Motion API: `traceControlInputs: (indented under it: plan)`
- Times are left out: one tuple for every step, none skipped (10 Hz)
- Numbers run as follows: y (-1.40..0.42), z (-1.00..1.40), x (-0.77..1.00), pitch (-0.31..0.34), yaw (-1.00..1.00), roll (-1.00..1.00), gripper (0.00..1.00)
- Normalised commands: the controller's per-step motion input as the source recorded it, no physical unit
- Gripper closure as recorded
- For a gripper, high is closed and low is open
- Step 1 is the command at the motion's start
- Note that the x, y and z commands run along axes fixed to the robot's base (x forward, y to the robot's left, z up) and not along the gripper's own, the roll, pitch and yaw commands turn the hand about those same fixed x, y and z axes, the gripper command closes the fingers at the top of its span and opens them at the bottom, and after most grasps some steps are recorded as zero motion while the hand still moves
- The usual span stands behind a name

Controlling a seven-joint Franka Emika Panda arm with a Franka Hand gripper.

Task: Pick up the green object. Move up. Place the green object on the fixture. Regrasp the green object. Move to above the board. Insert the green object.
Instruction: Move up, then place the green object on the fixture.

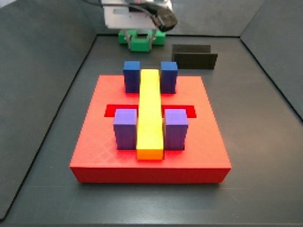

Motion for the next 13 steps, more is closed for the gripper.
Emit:
traceControlInputs:
  plan:
    - [-0.03, 0.59, -0.02, 0.029, 0.04, 0.02, 1.00]
    - [-0.02, 0.29, 0.00, 0.021, 0.02, 0.07, 1.00]
    - [0.00, 0.00, 0.00, 0.000, 0.00, -0.01, 1.00]
    - [0.18, 0.25, 0.28, -0.051, -0.02, -0.23, 1.00]
    - [0.25, 0.21, 0.14, -0.169, -0.16, -0.27, 1.00]
    - [0.31, 0.21, 0.04, -0.506, -0.21, -0.49, 1.00]
    - [0.31, 0.26, 0.09, -0.529, -0.21, -0.53, 1.00]
    - [0.21, 0.28, 0.15, -0.449, -0.17, -0.44, 1.00]
    - [0.10, 0.31, 0.34, -0.329, -0.05, -0.36, 1.00]
    - [0.03, 0.28, 0.63, 0.000, -0.04, -0.32, 1.00]
    - [0.05, 0.37, 0.71, 0.000, -0.03, -0.31, 1.00]
    - [0.00, 0.37, 0.74, 0.000, 0.00, -0.26, 1.00]
    - [-0.09, 0.33, 0.77, 0.006, 0.13, -0.10, 1.00]
